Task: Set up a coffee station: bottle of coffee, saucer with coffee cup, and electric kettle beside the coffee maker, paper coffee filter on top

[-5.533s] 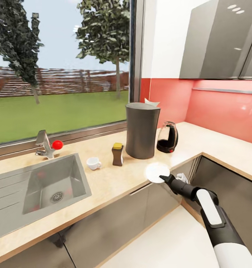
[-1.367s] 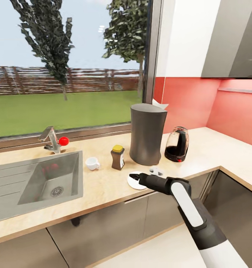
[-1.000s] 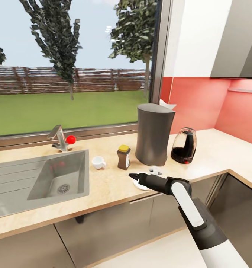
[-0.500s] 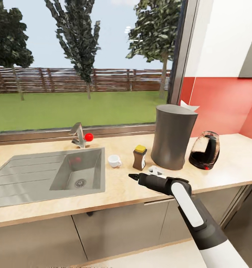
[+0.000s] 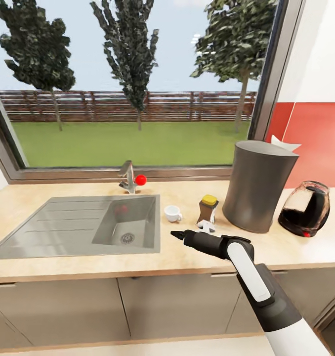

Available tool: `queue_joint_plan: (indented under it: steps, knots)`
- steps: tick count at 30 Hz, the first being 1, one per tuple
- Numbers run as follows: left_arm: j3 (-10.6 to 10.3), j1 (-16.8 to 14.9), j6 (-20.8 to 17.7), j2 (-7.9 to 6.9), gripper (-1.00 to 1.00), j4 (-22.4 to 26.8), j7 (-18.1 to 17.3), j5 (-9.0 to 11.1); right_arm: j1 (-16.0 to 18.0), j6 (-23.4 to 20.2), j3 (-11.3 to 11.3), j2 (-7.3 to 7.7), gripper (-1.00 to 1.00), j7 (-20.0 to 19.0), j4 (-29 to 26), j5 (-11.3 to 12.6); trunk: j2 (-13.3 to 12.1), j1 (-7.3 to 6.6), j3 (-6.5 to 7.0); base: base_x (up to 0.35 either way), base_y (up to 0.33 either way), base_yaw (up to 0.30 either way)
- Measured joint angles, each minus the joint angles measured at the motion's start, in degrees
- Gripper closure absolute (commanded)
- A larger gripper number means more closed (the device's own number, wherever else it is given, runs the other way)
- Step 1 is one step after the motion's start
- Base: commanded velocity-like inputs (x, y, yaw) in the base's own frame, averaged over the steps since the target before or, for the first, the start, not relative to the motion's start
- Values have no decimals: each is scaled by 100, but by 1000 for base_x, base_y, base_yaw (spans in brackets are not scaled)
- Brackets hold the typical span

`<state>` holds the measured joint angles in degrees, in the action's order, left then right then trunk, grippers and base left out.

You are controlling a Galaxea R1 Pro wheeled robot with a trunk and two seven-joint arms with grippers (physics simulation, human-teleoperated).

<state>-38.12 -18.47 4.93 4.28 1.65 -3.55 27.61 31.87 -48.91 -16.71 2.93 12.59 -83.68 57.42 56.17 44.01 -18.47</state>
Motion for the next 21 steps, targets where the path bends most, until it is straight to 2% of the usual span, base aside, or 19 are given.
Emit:
queue_joint_plan:
  steps: [13,19,21]
  knots:
    - [0,0,0,0,-100,0,0,0,0,34,0,-10,-100,39,0,-36,0,0,0,0,0,274]
    - [-1,-1,0,1,-100,-3,-1,0,-2,43,10,5,-100,62,-2,-47,0,0,0,0,0,100]
    - [-1,-1,-1,1,-100,-3,-1,0,17,48,16,66,-100,64,-2,-144,0,0,0,0,0,16]
